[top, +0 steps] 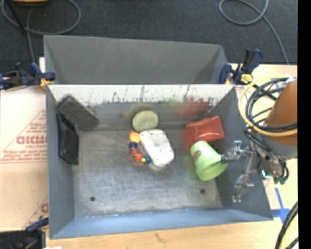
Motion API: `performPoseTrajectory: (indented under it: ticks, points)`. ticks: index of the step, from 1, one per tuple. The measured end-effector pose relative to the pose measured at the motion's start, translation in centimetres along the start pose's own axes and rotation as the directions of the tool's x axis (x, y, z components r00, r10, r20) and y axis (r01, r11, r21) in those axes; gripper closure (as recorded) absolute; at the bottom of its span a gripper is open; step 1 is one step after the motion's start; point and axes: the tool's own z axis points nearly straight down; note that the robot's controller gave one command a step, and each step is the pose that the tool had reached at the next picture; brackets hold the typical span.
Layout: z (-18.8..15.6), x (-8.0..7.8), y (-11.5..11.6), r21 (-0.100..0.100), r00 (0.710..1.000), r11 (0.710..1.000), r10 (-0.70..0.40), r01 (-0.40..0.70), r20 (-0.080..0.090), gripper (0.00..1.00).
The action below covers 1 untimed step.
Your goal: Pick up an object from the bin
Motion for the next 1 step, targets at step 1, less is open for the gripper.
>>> performPoseTrajectory:
  ticks: [1]
  points:
    - [-0.42,-0.19,0.07,0.002,1.0,1.0,-0.004,0.004,0.008,0.0]
